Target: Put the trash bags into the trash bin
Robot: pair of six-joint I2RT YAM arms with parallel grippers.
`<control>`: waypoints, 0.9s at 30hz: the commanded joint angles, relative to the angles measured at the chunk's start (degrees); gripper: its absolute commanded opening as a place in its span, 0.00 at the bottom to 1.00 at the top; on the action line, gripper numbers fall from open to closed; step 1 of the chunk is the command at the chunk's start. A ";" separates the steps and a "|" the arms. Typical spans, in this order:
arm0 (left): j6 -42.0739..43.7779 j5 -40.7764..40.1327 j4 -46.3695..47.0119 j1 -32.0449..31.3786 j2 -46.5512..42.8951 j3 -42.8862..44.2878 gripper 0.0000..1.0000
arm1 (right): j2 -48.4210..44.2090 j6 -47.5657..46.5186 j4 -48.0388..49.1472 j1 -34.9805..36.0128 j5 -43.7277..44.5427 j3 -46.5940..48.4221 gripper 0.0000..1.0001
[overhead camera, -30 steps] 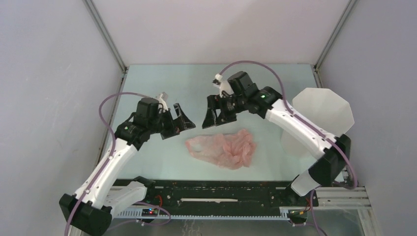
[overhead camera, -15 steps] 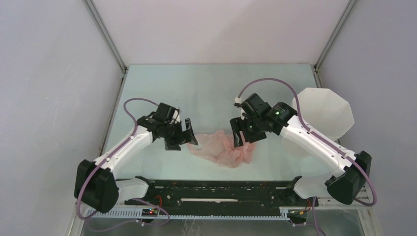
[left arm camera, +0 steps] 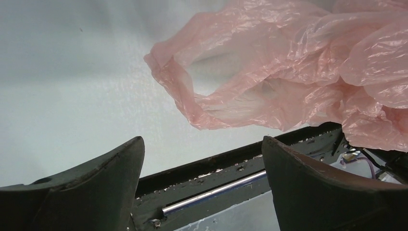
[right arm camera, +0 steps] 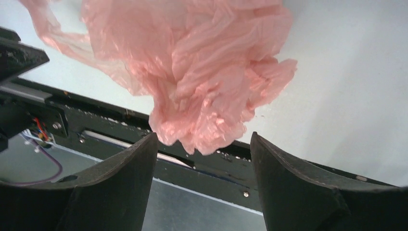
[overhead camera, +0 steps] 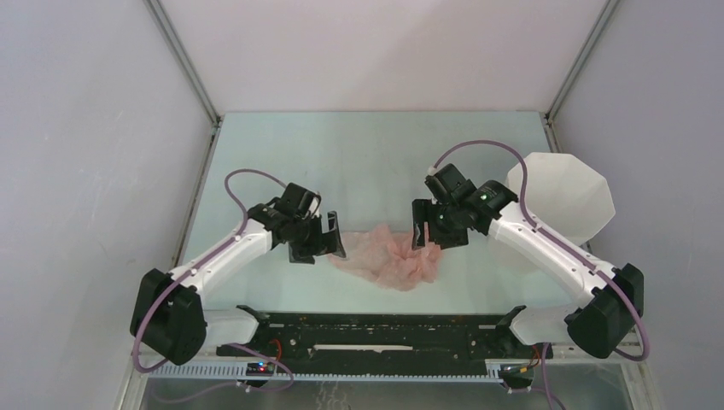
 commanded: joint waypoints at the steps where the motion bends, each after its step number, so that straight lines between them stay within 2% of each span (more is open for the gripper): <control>1: 0.32 -3.89 0.32 0.33 -2.32 -0.52 0.96 | 1.19 5.01 5.64 -0.61 0.61 -0.93 0.78; 8: -2.55 -4.72 7.08 0.74 1.13 -0.89 0.90 | 0.86 9.47 6.16 1.35 7.08 -4.35 0.74; 14: -3.97 -4.63 11.03 0.74 5.35 -2.19 0.77 | 0.67 10.97 11.32 1.95 10.20 -7.88 0.65; 18: -3.99 -6.04 12.03 0.74 4.34 -4.11 0.67 | 2.79 10.66 13.71 2.44 9.58 -7.94 0.49; 21: -4.68 -6.38 14.11 0.74 3.46 -5.72 0.56 | 3.48 10.78 13.38 3.65 9.87 -8.01 0.44; 24: -5.17 -6.83 15.89 0.74 2.63 -7.20 0.48 | 2.78 10.57 13.28 4.34 10.70 -8.67 0.34; 27: -4.91 -6.19 17.61 1.10 2.59 -8.23 0.30 | 2.06 10.70 13.15 4.31 11.04 -9.23 0.18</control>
